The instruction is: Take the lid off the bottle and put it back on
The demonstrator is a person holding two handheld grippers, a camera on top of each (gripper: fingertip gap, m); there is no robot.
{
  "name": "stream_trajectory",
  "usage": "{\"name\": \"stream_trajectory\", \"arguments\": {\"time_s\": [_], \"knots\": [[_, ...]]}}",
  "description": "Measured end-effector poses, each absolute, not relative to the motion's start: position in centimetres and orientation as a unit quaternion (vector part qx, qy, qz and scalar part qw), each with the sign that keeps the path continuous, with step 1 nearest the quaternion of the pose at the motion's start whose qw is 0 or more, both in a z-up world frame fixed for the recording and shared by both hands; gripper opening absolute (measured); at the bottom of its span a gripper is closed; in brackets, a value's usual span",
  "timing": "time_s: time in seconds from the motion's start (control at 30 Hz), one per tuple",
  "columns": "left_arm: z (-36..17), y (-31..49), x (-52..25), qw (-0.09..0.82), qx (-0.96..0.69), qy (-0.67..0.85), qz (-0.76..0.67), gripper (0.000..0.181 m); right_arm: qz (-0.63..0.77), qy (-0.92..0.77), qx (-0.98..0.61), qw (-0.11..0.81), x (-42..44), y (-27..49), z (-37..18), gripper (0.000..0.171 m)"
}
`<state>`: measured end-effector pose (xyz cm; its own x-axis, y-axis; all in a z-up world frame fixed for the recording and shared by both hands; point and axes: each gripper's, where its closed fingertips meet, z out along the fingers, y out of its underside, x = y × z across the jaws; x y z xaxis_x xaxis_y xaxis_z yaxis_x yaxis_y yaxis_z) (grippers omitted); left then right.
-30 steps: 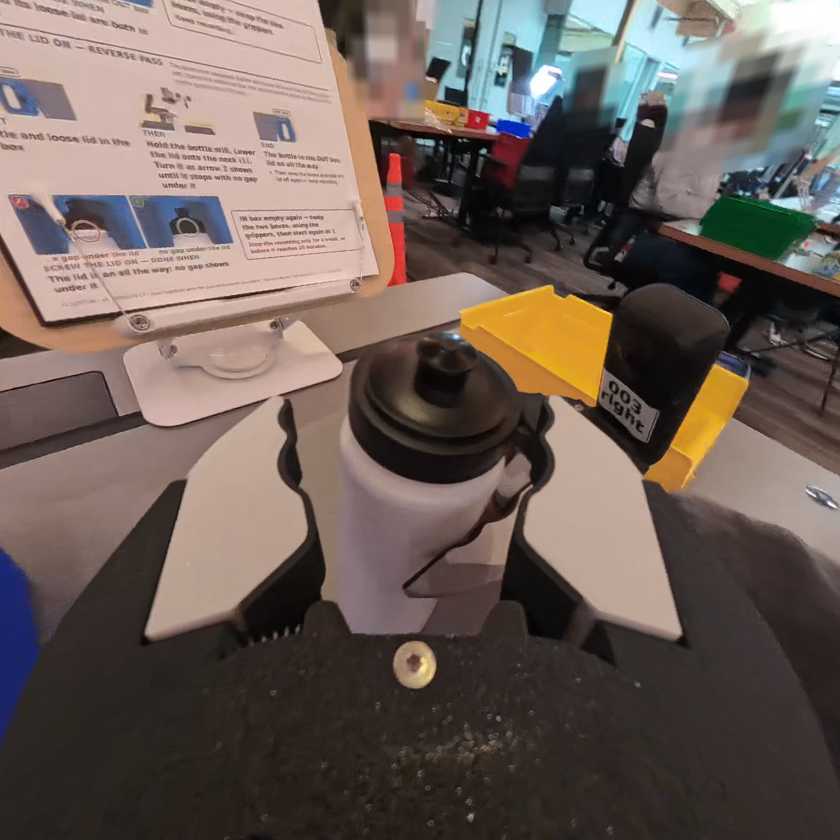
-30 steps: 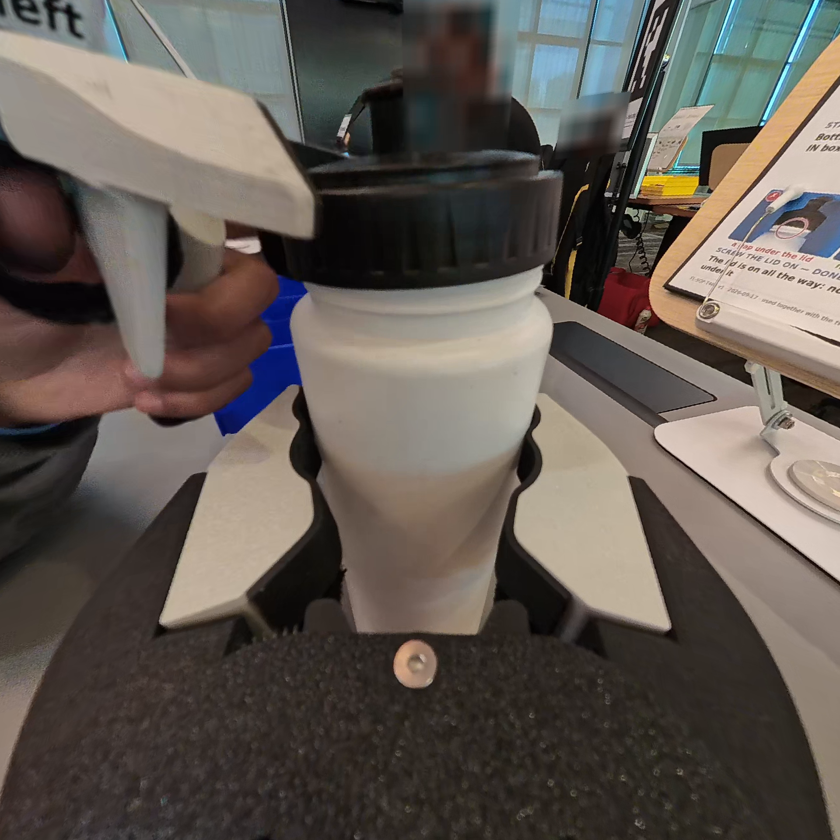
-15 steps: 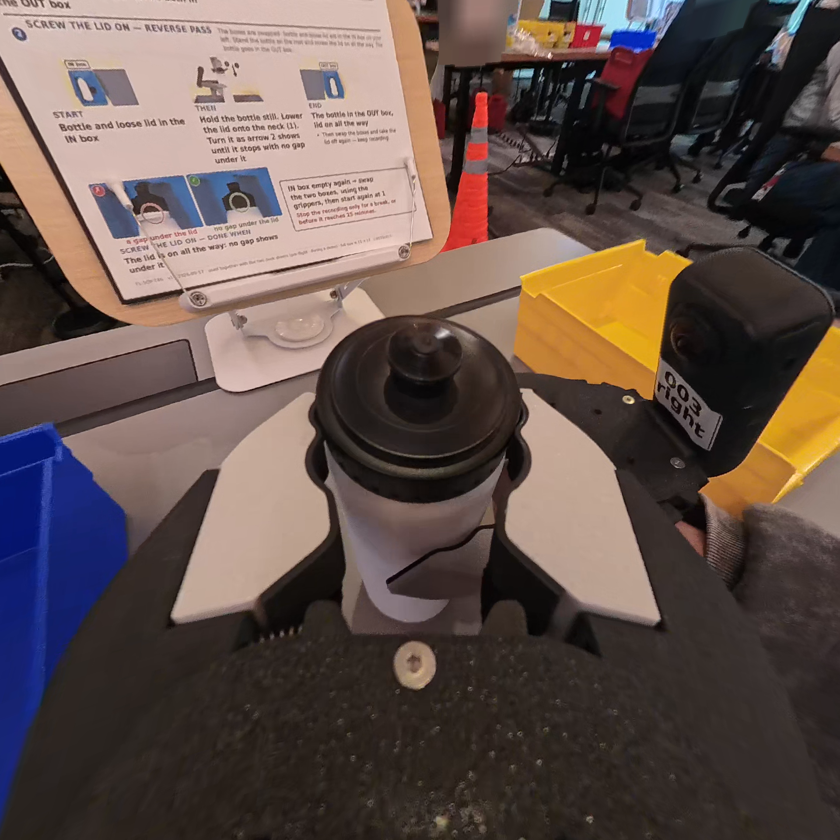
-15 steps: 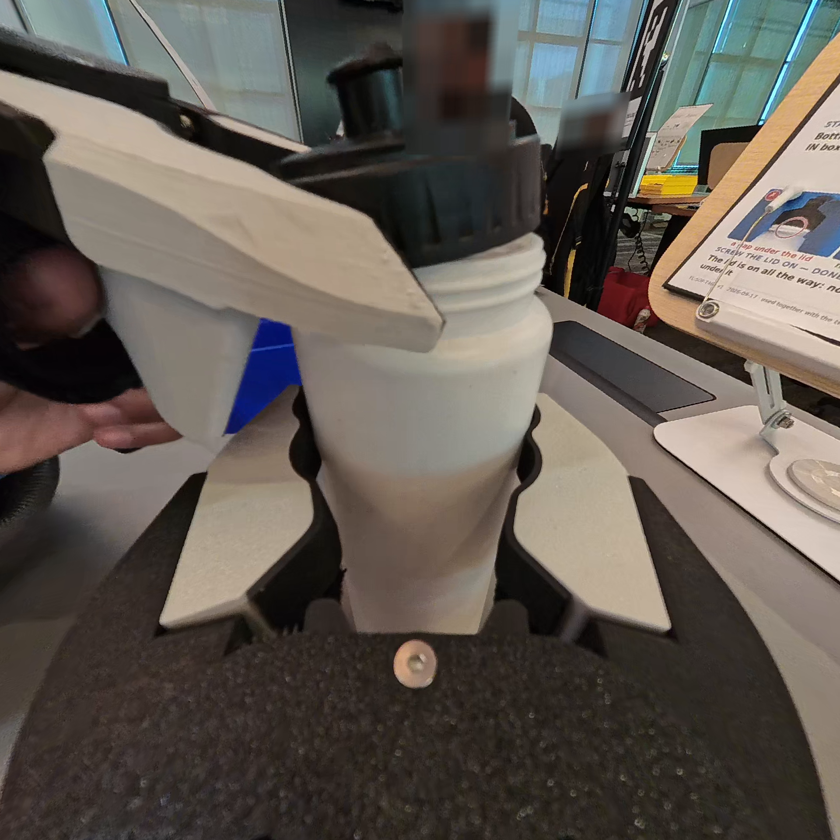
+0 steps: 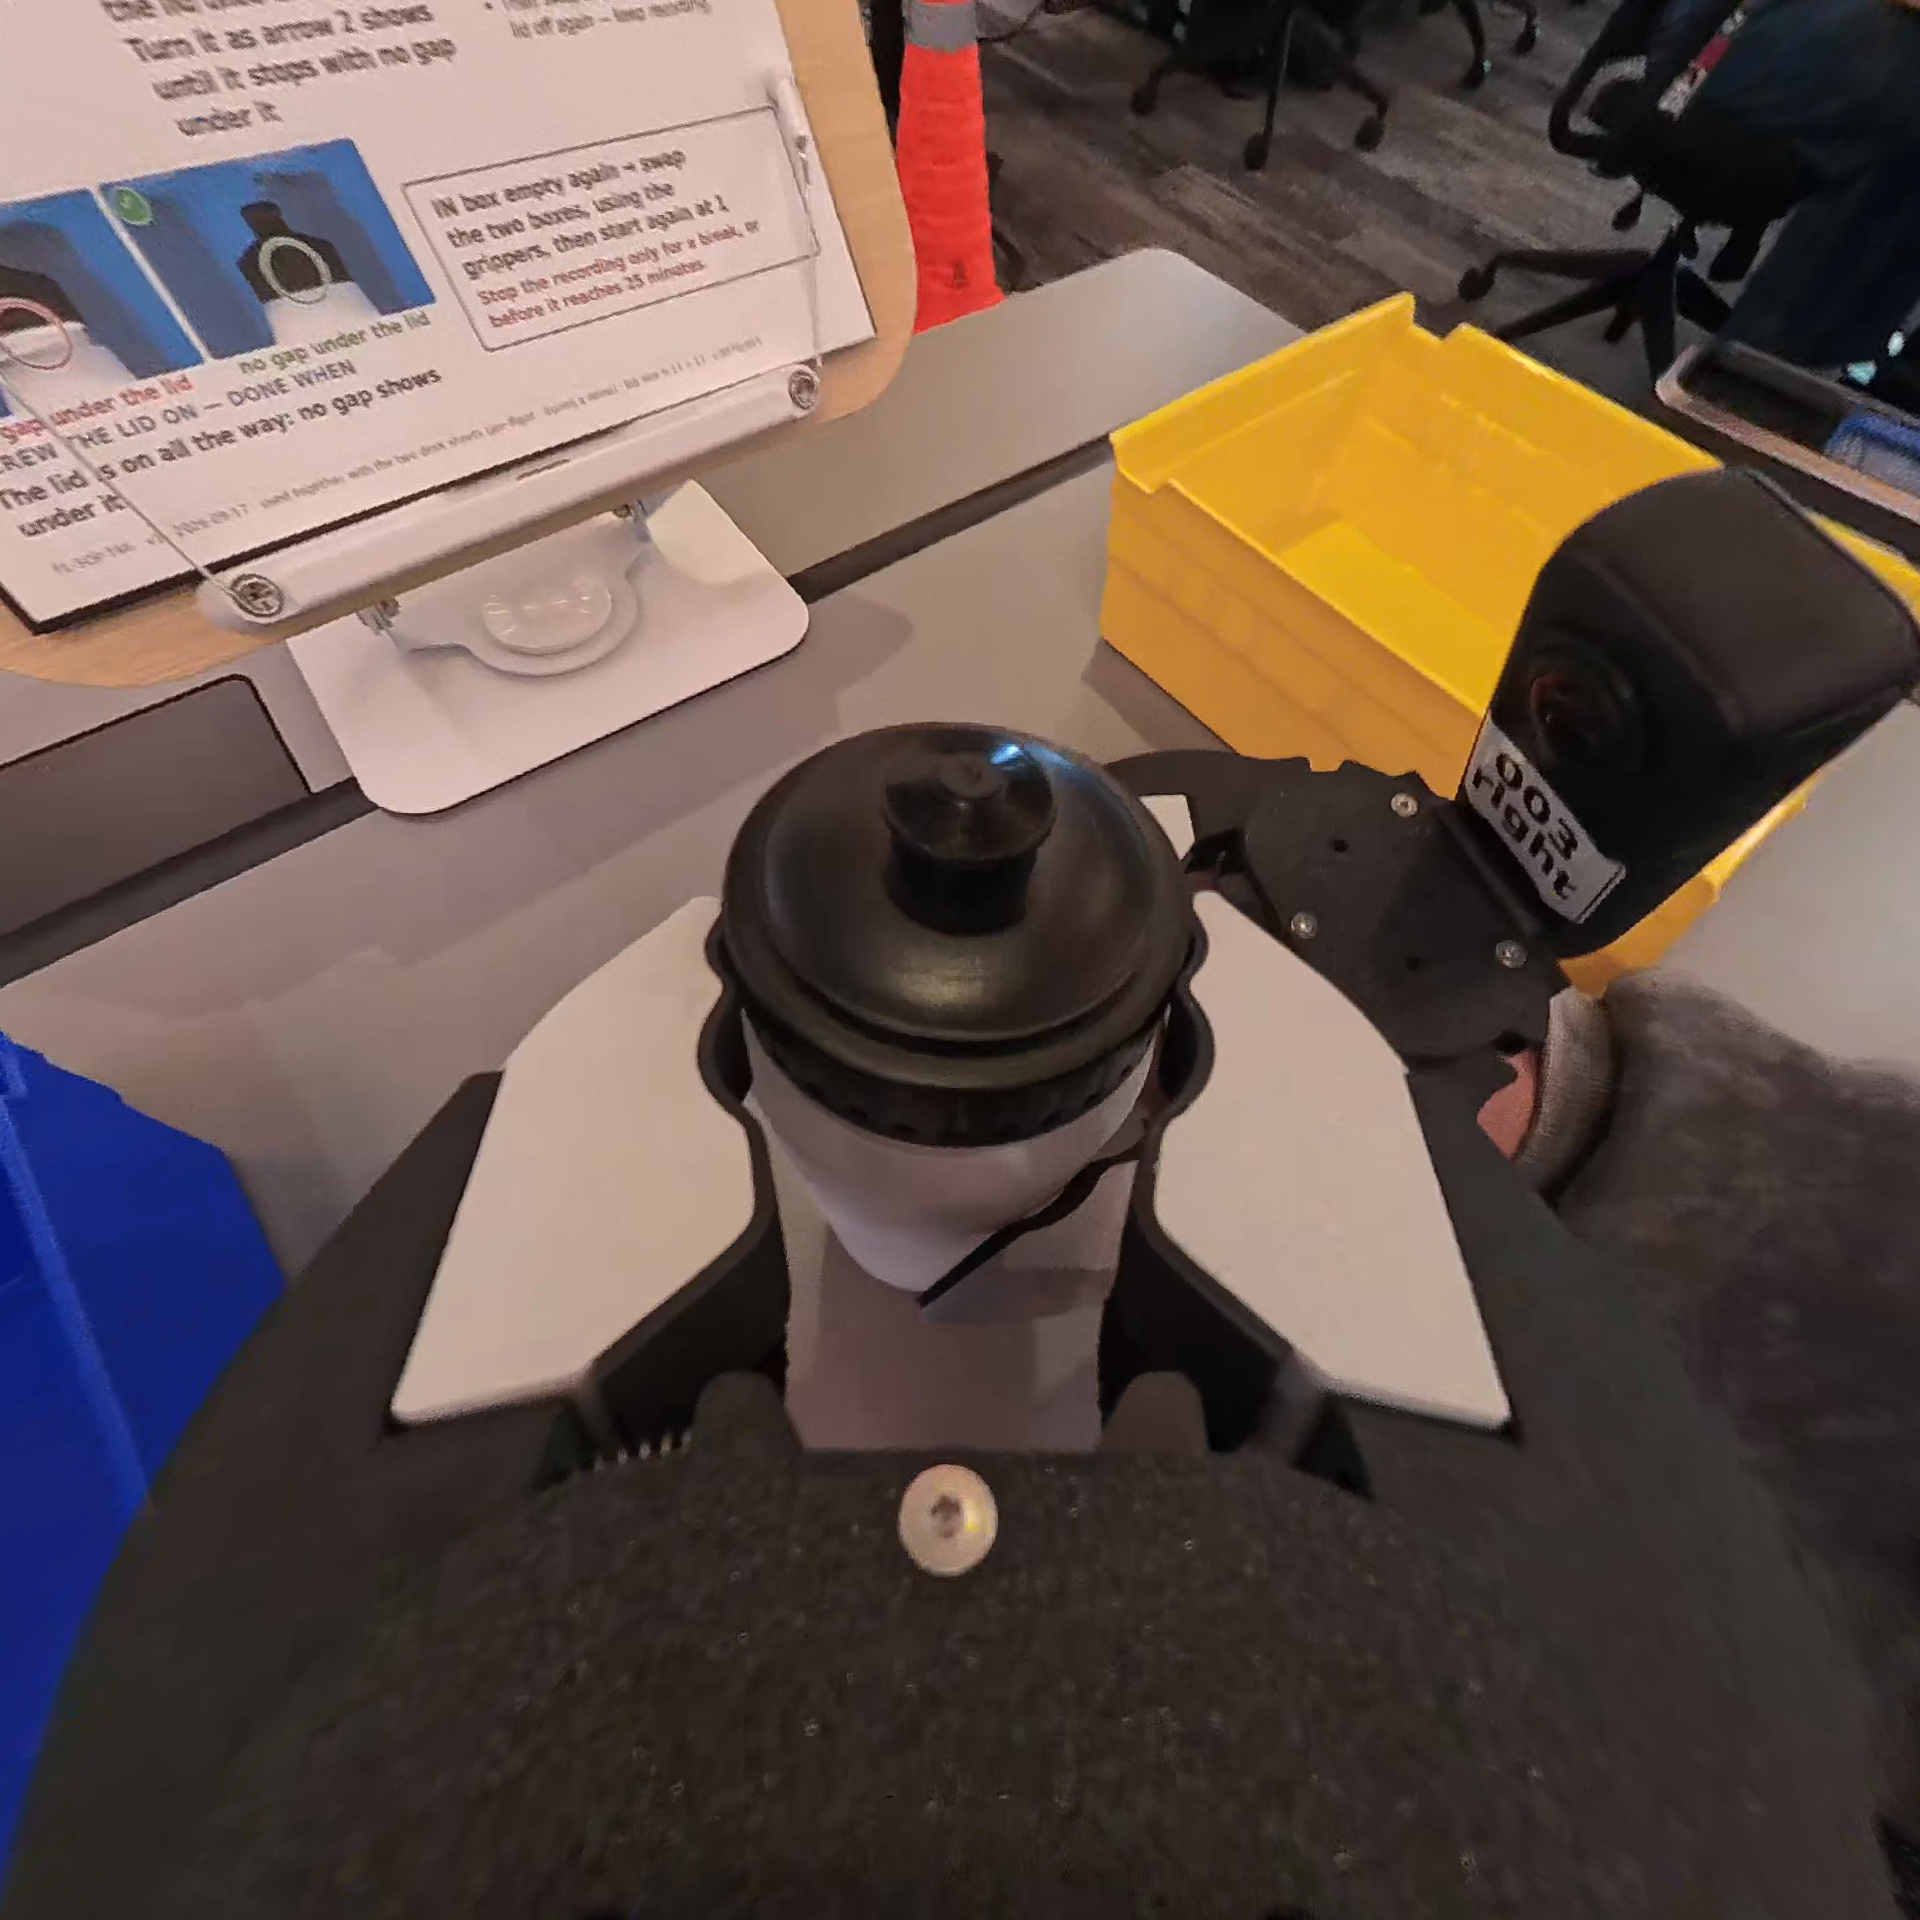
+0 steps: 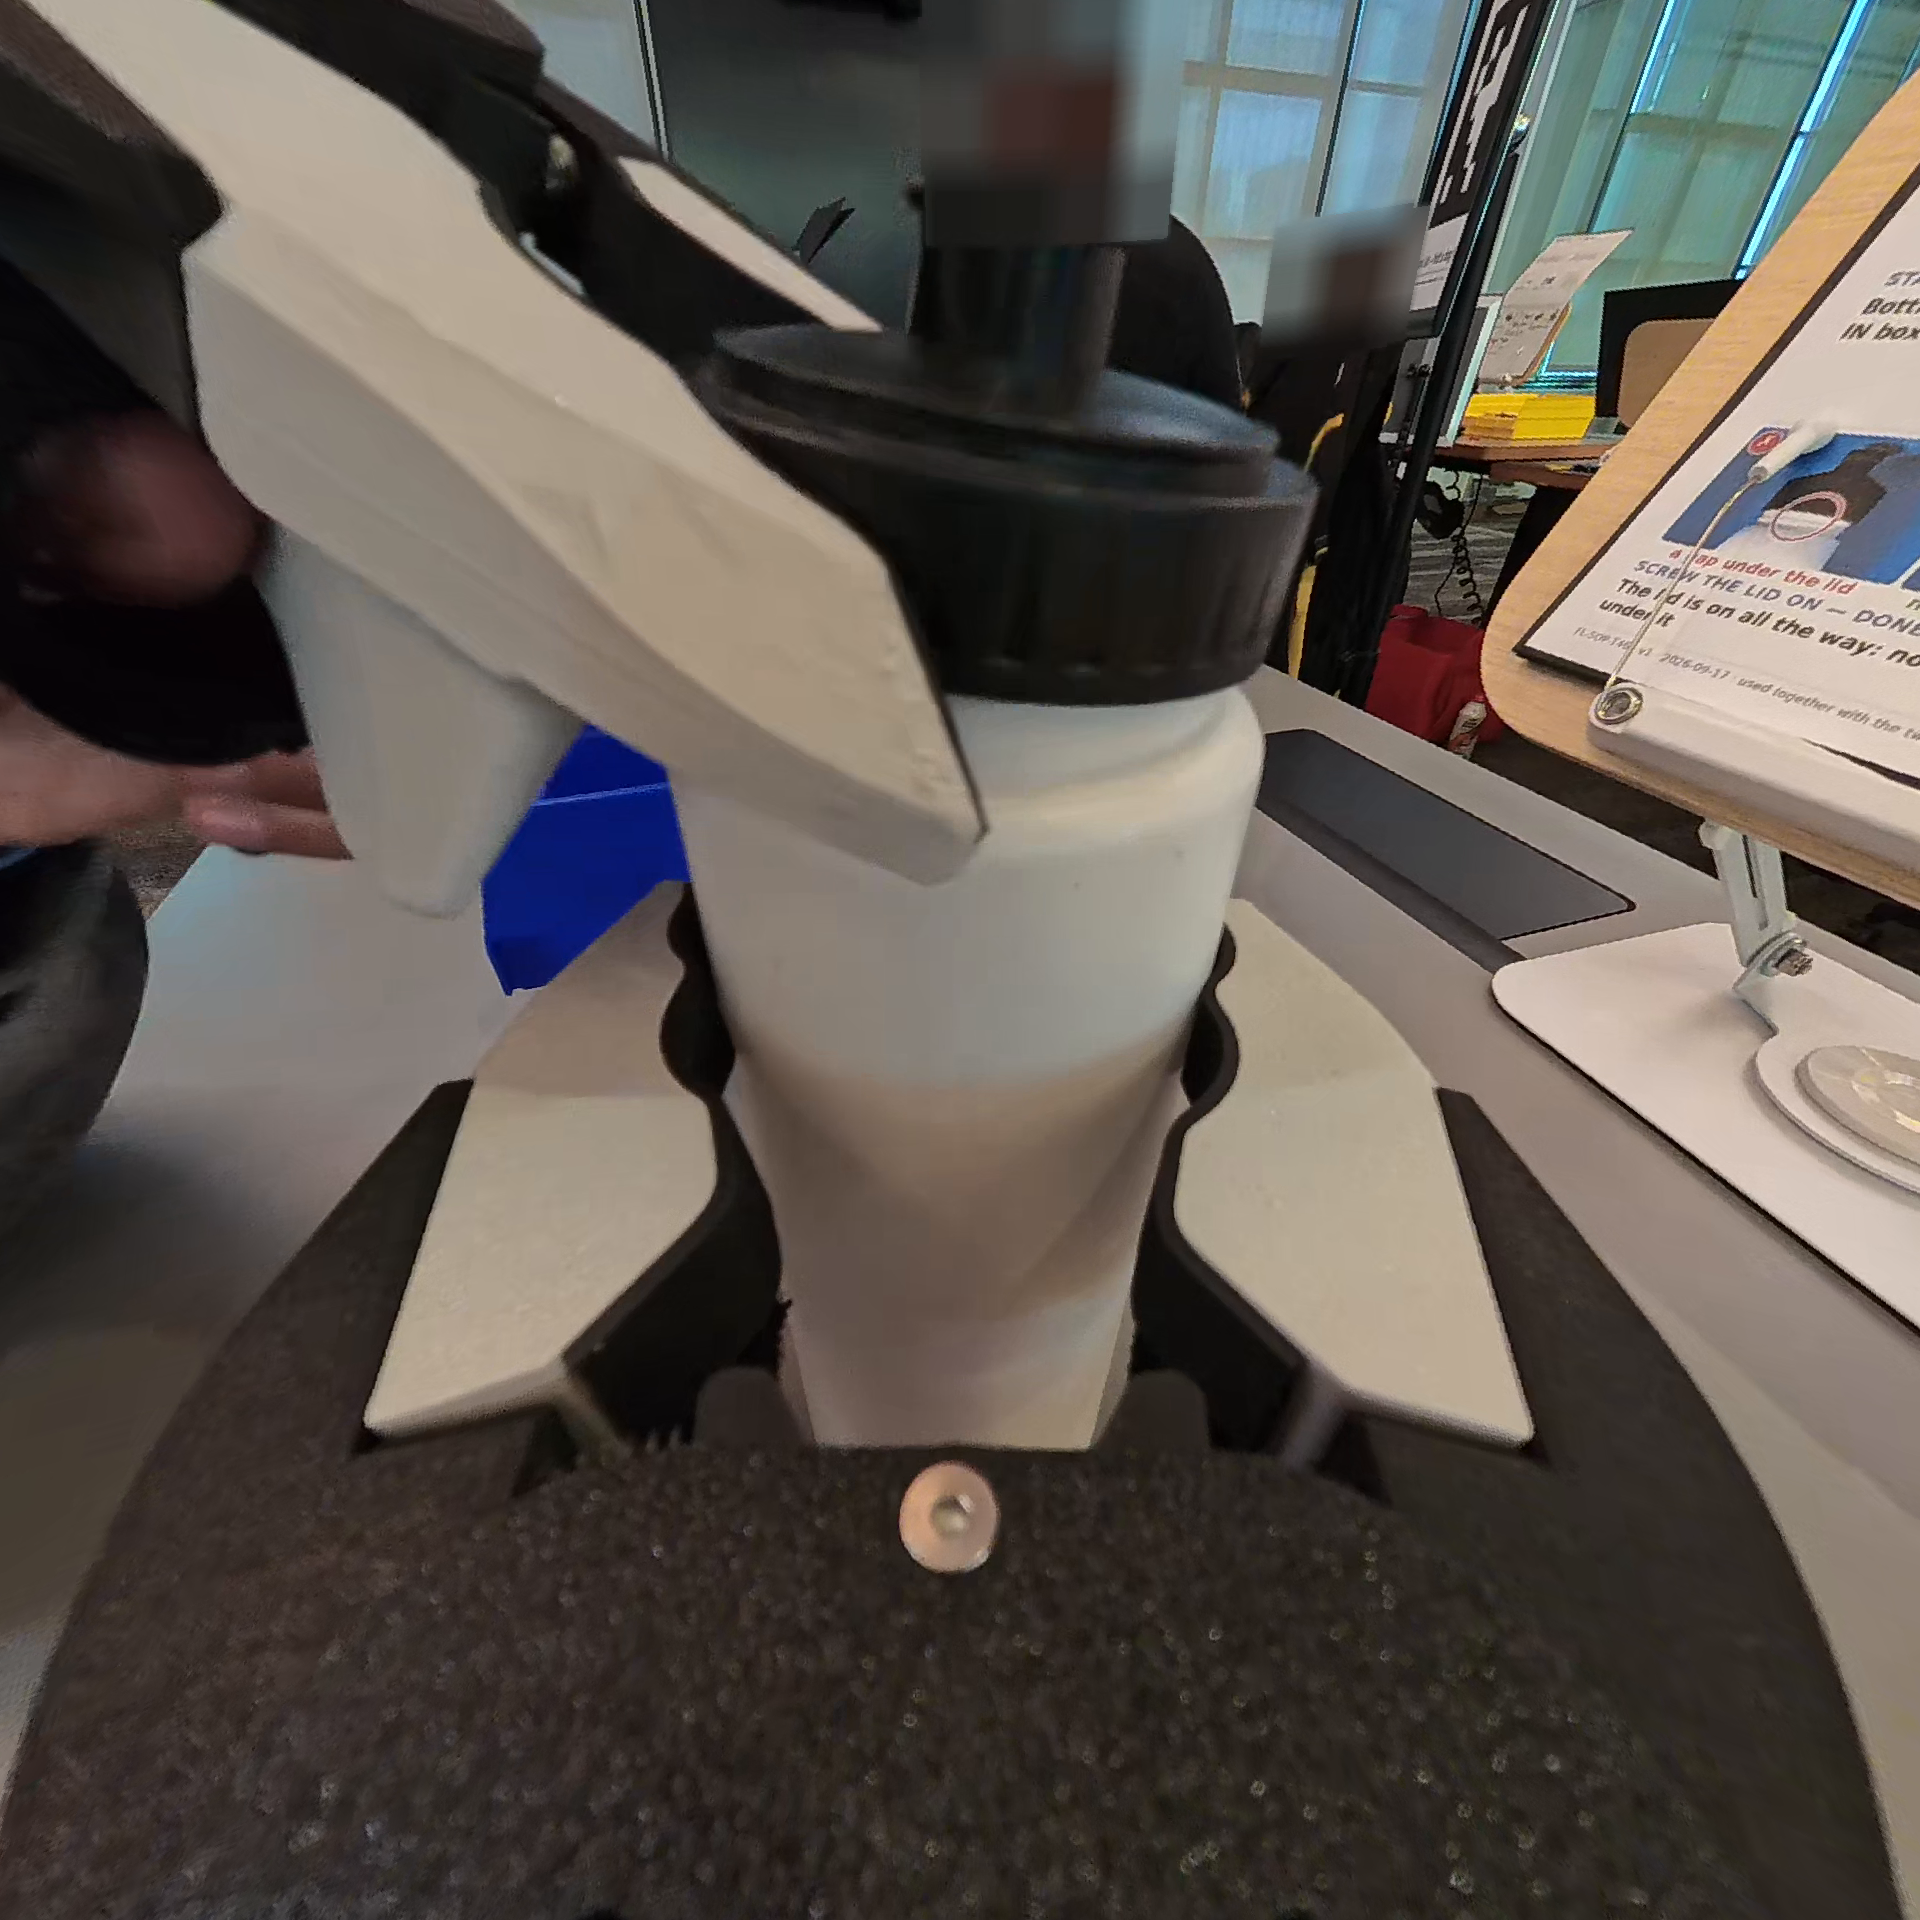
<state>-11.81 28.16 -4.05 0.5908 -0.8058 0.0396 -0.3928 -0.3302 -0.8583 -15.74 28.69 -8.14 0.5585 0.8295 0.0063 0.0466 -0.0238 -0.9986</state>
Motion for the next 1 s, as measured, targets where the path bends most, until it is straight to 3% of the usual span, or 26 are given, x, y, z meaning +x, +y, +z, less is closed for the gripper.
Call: {"name": "stream_trajectory", "arguments": {"time_s": [0.37, 0.47, 0.53, 0.57, 0.8, 0.87, 0.9, 1.0], "knots": [[-4.5, 27.3, -12.2, 0.323, -0.707, 0.574, -0.258, 0.077, 0.325, -0.345, -0.636, 0.609, -15.8, 28.6, -8.1, 0.087], [-4.2, 27.2, -12.1, 0.354, -0.699, 0.558, -0.275, 0.079, 0.325, -0.345, -0.636, 0.609, -15.8, 28.6, -8.1, 0.087], [-3.3, 27.2, -12.0, 0.398, -0.696, 0.515, -0.305, 0.098, 0.325, -0.345, -0.636, 0.609, -15.8, 28.6, -8.1, 0.087], [-2.6, 27.2, -11.9, 0.425, -0.692, 0.484, -0.326, 0.099, 0.325, -0.345, -0.636, 0.609, -15.8, 28.6, -8.1, 0.087], [-2.8, 28.2, -12.8, 0.557, -0.707, 0.321, -0.296, 0.086, 0.324, -0.344, -0.636, 0.610, -15.8, 28.6, -8.1, 0.087], [-2.8, 28.2, -12.6, 0.564, -0.704, 0.312, -0.299, 0.085, 0.324, -0.343, -0.637, 0.610, -15.8, 28.6, -8.1, 0.087], [-2.8, 27.9, -12.3, 0.559, -0.698, 0.322, -0.310, 0.074, 0.324, -0.343, -0.637, 0.609, -15.8, 28.6, -8.1, 0.087], [-2.8, 27.6, -12.1, 0.539, -0.688, 0.368, -0.317, 0.073, 0.325, -0.343, -0.637, 0.609, -15.7, 28.6, -8.1, 0.087]]}}
